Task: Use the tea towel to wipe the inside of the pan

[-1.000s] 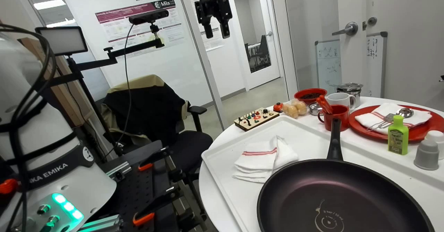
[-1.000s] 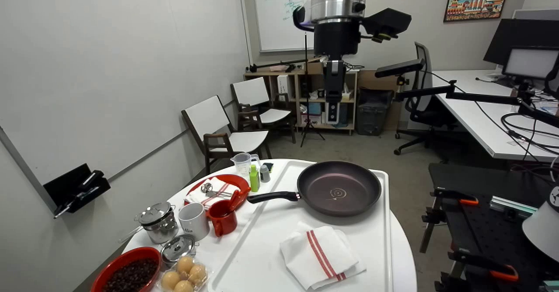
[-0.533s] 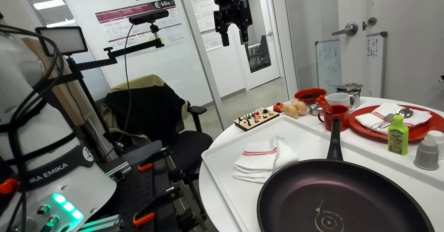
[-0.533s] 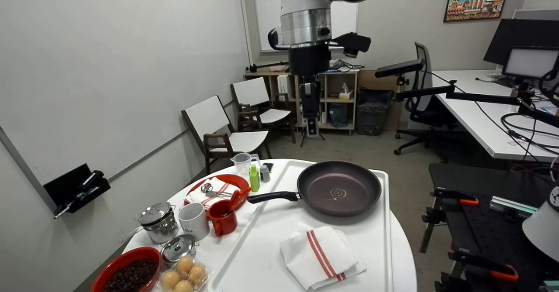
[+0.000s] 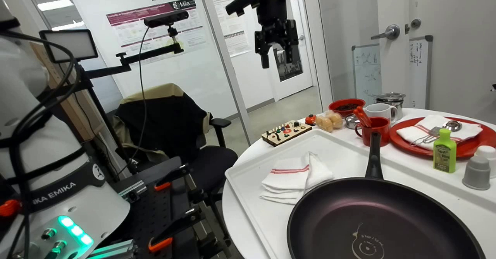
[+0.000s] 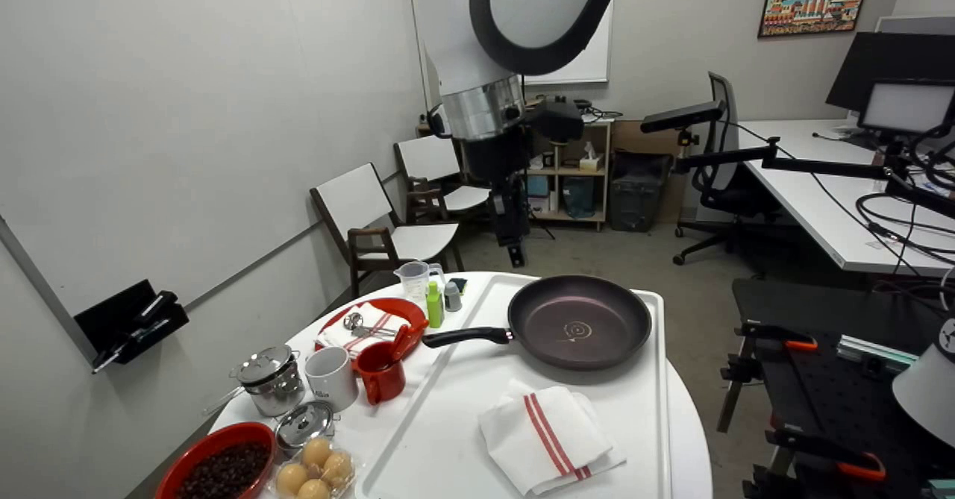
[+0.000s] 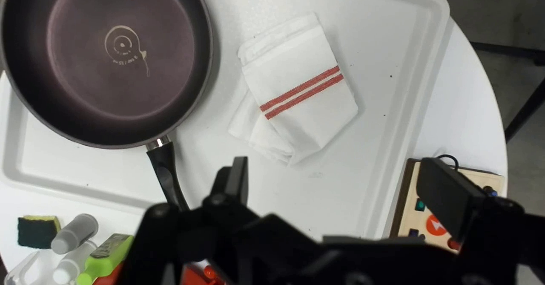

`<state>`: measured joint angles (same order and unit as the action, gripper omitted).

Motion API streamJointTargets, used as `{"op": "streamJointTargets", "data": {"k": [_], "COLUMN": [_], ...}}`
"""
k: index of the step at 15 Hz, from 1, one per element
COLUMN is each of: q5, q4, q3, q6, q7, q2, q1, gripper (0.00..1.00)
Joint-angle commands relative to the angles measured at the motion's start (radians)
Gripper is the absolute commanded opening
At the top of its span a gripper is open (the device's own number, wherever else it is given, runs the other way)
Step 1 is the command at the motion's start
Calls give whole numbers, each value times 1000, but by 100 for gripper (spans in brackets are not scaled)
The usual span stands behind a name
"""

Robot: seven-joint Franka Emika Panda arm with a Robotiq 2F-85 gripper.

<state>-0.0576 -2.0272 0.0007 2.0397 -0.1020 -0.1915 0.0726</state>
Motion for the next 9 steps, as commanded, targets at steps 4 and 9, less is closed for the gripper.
{"op": "streamJointTargets", "data": {"k": [4, 9], "q5": [-39, -21], "q4": [20, 28], "q3": [13, 20], "q6": [177, 282], "q7": [-51, -125], "q2": [-106, -189], "q1": [-24, -49], "gripper": [100, 100]}}
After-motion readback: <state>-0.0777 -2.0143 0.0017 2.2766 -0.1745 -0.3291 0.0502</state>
